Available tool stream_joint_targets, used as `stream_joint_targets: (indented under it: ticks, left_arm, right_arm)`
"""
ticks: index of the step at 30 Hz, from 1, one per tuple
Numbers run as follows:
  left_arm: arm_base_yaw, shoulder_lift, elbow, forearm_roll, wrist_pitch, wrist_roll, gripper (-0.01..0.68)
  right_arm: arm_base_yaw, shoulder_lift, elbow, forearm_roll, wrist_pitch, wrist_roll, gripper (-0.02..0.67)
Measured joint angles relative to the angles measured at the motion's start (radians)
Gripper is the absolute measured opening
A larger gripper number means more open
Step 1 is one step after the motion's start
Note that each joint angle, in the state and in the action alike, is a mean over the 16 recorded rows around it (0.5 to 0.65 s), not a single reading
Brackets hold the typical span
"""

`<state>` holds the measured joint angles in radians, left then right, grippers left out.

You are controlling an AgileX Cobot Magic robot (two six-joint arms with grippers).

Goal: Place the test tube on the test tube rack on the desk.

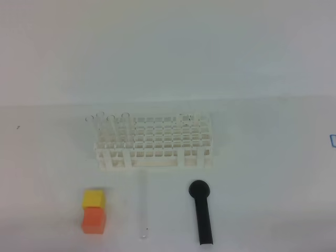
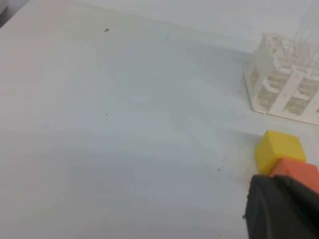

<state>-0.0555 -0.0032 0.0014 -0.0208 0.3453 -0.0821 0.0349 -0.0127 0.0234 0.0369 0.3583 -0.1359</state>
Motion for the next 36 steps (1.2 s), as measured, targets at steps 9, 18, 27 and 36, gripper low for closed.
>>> stream_joint_targets:
  ticks: [9,18,27,36]
  left_arm:
    - [0.0,0.0,0.0,0.04,-0.061,0.0,-0.001]
    - [0.0,0.0,0.0,0.091,-0.356,-0.009,-0.001]
    - [0.0,0.0,0.0,0.101,-0.708,-0.044,-0.001]
    - [0.0,0.001,-0.033,0.038,-0.759,-0.14,-0.001]
  right_arm:
    - [0.0,0.0,0.0,-0.001,-0.006,0.0,-0.001]
    - [0.0,0.0,0.004,-0.004,-0.18,0.0,-0.001]
    - [0.0,0.0,0.006,-0.006,-0.536,0.0,-0.001]
    - [0.0,0.0,-0.003,-0.007,-0.7,0.001,-0.001]
